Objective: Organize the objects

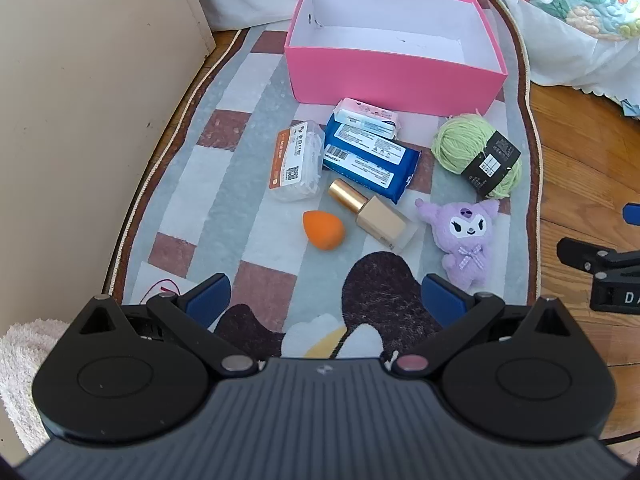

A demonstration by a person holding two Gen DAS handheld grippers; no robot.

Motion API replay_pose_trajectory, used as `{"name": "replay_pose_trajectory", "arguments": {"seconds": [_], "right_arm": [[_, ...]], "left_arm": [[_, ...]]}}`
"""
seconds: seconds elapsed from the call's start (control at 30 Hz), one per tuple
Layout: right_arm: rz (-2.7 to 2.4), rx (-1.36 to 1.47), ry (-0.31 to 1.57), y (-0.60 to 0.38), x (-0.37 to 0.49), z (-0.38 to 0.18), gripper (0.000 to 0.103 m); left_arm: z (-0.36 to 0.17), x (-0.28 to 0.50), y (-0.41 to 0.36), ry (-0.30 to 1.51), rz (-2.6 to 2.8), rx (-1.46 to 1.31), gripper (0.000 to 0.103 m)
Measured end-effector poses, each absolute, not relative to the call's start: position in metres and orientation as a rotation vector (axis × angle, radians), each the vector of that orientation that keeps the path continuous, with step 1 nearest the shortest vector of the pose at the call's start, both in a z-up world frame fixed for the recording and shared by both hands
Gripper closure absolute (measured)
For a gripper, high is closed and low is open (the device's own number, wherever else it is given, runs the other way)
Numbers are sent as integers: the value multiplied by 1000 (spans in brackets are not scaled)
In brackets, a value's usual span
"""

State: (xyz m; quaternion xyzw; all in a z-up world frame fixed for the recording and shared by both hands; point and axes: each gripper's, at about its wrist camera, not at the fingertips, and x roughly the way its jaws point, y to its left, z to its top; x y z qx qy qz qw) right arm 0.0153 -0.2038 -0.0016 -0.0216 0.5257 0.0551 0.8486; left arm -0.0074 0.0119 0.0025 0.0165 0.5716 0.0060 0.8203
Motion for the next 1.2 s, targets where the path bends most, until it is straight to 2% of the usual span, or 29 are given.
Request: {"name": "replay_pose_trajectory", "arguments": {"seconds": [1.2], "right_arm": [[126,-84,1096,-197,13,10,0]], "left_arm": [[1,-13,15,1207,5,48,0]]}}
